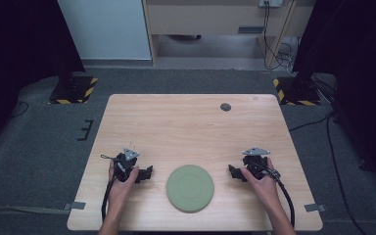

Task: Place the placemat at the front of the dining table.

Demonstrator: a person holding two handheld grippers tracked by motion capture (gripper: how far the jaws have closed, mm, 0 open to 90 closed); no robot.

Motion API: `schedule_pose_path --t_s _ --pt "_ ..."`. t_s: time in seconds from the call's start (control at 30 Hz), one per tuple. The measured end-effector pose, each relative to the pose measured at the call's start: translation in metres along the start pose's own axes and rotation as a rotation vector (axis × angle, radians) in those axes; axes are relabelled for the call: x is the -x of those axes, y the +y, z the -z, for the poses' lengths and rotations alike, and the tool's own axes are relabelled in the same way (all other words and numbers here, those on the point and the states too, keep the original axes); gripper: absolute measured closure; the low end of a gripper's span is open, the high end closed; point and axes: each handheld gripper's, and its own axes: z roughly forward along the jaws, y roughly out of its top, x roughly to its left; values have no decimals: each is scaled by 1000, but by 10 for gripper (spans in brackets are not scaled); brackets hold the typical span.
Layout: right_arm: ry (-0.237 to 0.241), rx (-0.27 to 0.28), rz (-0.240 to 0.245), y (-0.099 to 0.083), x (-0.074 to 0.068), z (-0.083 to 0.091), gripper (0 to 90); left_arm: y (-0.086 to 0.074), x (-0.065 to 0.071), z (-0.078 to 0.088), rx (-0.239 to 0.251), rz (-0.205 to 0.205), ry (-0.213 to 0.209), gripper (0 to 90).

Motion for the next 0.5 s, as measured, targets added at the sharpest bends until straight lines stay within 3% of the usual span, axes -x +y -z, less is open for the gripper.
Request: schedule_pose_path --t_s 0.13,0.2,0.27,0.33,0.5 --pt "40 36 -10 -2 0 6 65 -2 6 8 18 -17 4 35" --pt "47 73 53 -1 -10 14 85 -2 11 15 34 -44 -5 35" --pt "70 85 78 -1 -18 19 86 -2 17 22 46 -69 -14 34" --pt "83 85 87 -1 -21 21 84 -6 23 27 43 -111 -20 33" --pt "112 83 128 -2 -34 30 137 -15 33 31 27 -161 -68 26"
